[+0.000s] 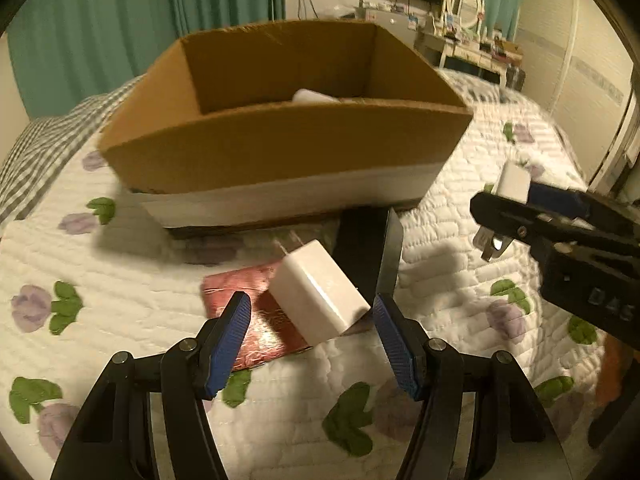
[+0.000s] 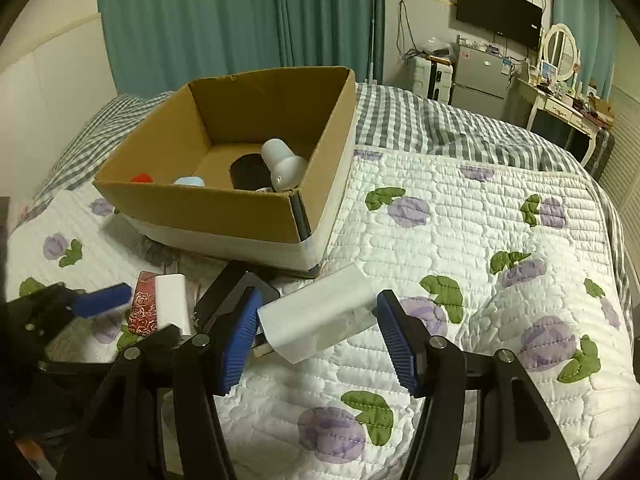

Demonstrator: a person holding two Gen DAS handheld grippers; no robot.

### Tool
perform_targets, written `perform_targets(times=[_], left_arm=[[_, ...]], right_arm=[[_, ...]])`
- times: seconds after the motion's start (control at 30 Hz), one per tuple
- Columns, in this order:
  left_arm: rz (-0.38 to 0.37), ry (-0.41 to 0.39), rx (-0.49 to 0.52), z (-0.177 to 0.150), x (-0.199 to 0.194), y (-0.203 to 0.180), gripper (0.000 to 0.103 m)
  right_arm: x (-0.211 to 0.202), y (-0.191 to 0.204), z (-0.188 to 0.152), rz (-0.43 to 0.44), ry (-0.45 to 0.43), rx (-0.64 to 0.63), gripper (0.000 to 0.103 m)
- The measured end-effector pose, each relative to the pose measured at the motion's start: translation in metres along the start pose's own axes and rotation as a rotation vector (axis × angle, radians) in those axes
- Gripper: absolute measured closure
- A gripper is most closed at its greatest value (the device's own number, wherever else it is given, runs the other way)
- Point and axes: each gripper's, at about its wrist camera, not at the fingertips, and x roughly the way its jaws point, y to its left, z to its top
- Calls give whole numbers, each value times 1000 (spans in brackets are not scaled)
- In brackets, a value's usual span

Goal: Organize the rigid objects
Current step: 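Grasp a white charger cube with each tool, then carry both white charger cubes into the box and open both tools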

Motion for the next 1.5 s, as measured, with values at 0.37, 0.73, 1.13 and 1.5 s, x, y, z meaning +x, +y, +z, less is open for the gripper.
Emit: perform_targets(times=[0.37,0.73,1.13,1.5], left_arm=[[72,19,22,-2,11,1,36],[3,-22,11,5,20,7,39],[-19,-57,51,3,6,1,73],[-96,-240,6,21,-85,16,76]], right_arm=[[5,0,-2,-3,6,-7,45],[10,3,-5,-9,27,-21,45],[-1,8,-5,-15,4,-37,45],[-59,28,23,-7,-118,-73,45]])
